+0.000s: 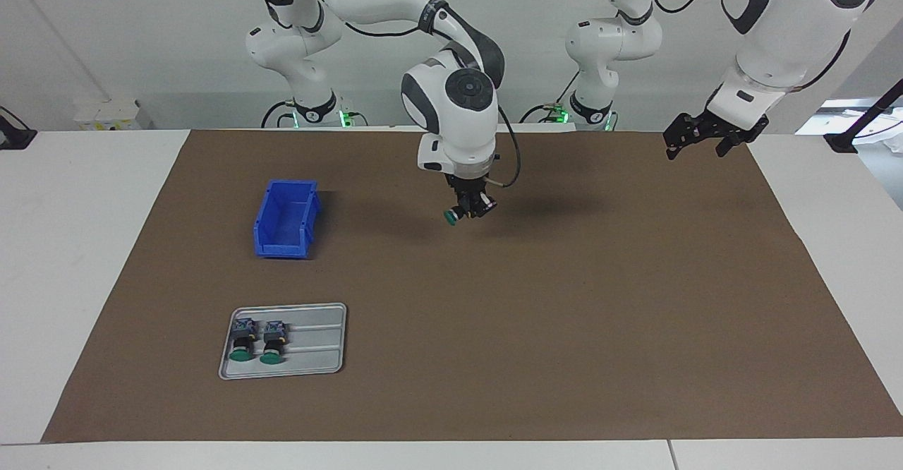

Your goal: Place and press button with both arms

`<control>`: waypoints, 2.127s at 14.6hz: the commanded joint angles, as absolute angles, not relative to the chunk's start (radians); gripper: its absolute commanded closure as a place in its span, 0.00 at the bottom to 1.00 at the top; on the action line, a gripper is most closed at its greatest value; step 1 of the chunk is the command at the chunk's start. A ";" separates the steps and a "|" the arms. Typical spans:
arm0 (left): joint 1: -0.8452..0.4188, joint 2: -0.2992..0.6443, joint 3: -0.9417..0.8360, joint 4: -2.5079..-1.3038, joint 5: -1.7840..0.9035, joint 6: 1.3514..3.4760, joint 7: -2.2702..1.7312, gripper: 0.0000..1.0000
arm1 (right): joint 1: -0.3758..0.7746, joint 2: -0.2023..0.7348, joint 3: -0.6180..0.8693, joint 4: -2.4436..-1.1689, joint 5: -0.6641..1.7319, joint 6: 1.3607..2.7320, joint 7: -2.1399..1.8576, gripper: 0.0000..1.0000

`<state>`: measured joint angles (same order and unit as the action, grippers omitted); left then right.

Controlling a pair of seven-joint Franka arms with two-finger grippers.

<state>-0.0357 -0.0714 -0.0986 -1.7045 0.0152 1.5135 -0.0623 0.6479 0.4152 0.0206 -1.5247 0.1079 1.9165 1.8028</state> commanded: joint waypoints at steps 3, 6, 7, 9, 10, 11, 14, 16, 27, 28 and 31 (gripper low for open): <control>-0.038 -0.092 -0.094 -1.720 0.026 1.525 -0.064 0.00 | 0.699 0.517 0.018 -1.516 0.103 1.971 2.120 0.93; -0.035 -0.092 -0.092 -1.721 0.026 1.522 -0.071 0.00 | 0.701 0.534 0.018 -1.525 0.106 2.062 2.155 0.89; -0.035 -0.092 -0.092 -1.721 0.026 1.522 -0.071 0.00 | 0.709 0.547 0.018 -1.525 0.106 2.071 2.161 0.87; -0.035 -0.094 -0.091 -1.726 0.029 1.511 -0.068 0.00 | 0.716 0.575 0.018 -1.525 0.101 2.095 2.203 0.87; -0.035 -0.094 -0.091 -1.726 0.029 1.511 -0.069 0.00 | 0.719 0.583 0.018 -1.528 0.101 2.101 2.204 0.86; -0.035 -0.094 -0.091 -1.726 0.029 1.512 -0.083 0.00 | 0.721 0.586 0.018 -1.529 0.101 2.111 2.206 0.85; -0.035 -0.094 -0.092 -1.726 0.029 1.525 -0.123 0.00 | 0.733 0.586 0.018 -1.578 0.101 2.172 2.200 0.79; -0.035 -0.094 -0.092 -1.726 0.029 1.523 -0.124 0.00 | 0.733 0.586 0.018 -1.582 0.097 2.178 2.197 0.56; -0.043 -0.094 -0.092 -1.727 0.029 1.525 -0.127 0.00 | 0.557 0.370 0.015 -1.558 0.100 1.946 1.880 0.01; -0.044 -0.094 -0.092 -1.727 0.029 1.525 -0.130 0.00 | 0.522 0.333 0.015 -1.562 0.100 1.909 1.812 0.01; -0.048 -0.100 -0.094 -1.733 0.029 1.525 -0.193 0.00 | 0.407 0.255 0.015 -1.562 0.100 1.795 1.468 0.01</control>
<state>-0.0357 -0.0714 -0.0967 -1.7059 0.0153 1.5132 -0.1496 0.4641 0.3058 0.0013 -1.5247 0.0988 1.8302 1.6406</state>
